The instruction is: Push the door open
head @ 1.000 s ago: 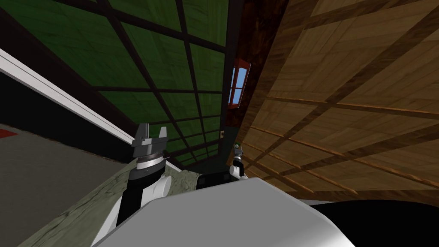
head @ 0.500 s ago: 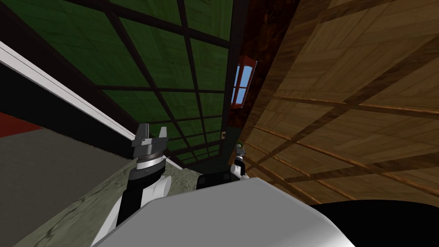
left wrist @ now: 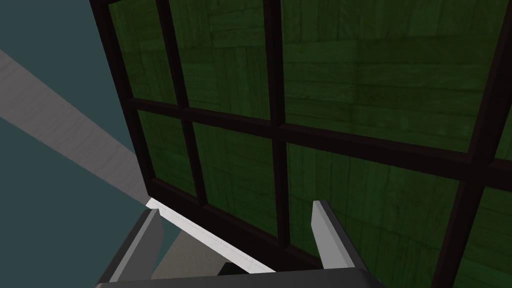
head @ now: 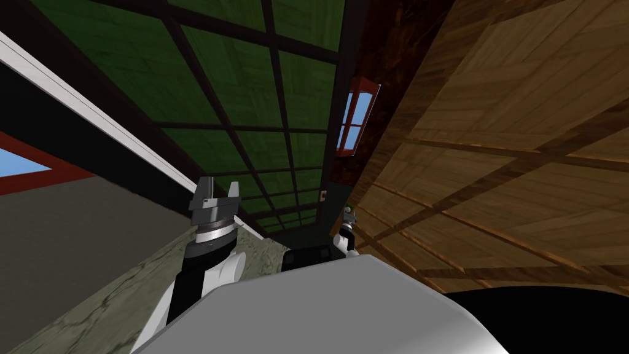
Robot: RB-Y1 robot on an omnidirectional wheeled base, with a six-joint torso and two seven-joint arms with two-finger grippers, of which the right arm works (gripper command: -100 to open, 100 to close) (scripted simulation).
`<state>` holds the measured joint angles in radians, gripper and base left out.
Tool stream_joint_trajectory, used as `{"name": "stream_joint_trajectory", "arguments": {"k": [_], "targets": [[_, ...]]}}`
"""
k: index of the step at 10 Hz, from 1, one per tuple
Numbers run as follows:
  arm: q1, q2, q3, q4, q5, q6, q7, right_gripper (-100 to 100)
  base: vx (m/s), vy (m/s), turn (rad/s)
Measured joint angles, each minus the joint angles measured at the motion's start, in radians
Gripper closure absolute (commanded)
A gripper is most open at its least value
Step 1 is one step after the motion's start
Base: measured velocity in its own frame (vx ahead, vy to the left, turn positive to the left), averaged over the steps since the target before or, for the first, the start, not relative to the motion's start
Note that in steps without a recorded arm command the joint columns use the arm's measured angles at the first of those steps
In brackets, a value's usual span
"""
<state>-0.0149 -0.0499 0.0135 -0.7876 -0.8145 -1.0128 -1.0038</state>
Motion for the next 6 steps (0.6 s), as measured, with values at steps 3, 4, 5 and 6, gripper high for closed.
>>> {"name": "stream_joint_trajectory", "arguments": {"k": [3,4,5,6], "targets": [[-0.039,-0.005,-0.036,0.062,-0.011,-0.041,-0.013,100,0.024,-0.040,0.075],[-0.043,-0.007,-0.039,0.064,-0.012,-0.042,-0.013,100,0.007,-0.010,-0.026],[-0.042,-0.004,-0.041,0.055,-0.013,-0.039,-0.005,100,0.000,0.000,0.000],[-0.017,-0.002,-0.041,0.009,-0.015,-0.021,0.010,100,0.012,-0.015,0.140]]}}
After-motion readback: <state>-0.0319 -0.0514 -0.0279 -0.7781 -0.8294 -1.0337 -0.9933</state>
